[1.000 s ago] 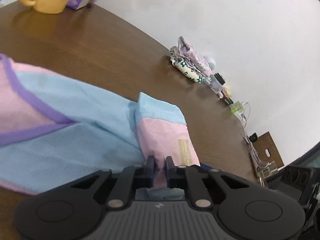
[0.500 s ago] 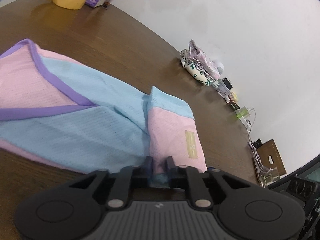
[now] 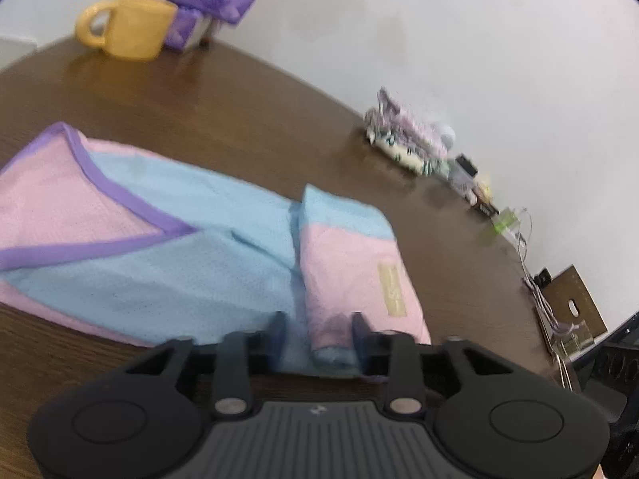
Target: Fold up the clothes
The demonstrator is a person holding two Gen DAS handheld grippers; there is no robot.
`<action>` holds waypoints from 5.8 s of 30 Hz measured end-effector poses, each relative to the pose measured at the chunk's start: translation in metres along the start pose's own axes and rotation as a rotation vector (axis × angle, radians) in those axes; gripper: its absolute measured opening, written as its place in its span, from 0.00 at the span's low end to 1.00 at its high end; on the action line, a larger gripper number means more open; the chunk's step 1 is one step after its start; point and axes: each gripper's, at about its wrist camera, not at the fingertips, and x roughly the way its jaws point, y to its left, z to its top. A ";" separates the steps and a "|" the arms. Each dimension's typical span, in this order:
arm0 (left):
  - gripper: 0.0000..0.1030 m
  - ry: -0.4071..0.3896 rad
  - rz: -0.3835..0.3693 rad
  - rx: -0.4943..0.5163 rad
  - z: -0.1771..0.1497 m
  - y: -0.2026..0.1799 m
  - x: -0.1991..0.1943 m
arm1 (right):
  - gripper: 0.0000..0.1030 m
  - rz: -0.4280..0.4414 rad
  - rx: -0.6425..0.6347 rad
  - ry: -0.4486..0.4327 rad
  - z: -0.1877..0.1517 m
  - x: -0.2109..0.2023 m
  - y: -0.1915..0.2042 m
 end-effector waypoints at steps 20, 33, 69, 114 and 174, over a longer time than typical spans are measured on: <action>0.73 -0.137 0.147 0.790 -0.061 -0.095 -0.003 | 0.18 -0.083 -0.176 -0.081 -0.022 -0.010 0.006; 0.50 -0.099 0.191 1.129 -0.091 -0.123 0.029 | 0.03 -0.080 -0.228 -0.118 -0.011 -0.018 0.024; 0.18 -0.123 0.274 1.185 -0.103 -0.126 0.040 | 0.17 0.120 0.441 -0.115 -0.010 0.011 -0.023; 0.12 -0.089 0.240 0.979 -0.078 -0.108 0.040 | 0.40 -0.019 0.437 -0.190 -0.021 0.003 0.004; 0.11 -0.070 0.154 0.853 -0.057 -0.090 0.040 | 0.25 0.012 0.517 -0.162 -0.014 0.033 -0.004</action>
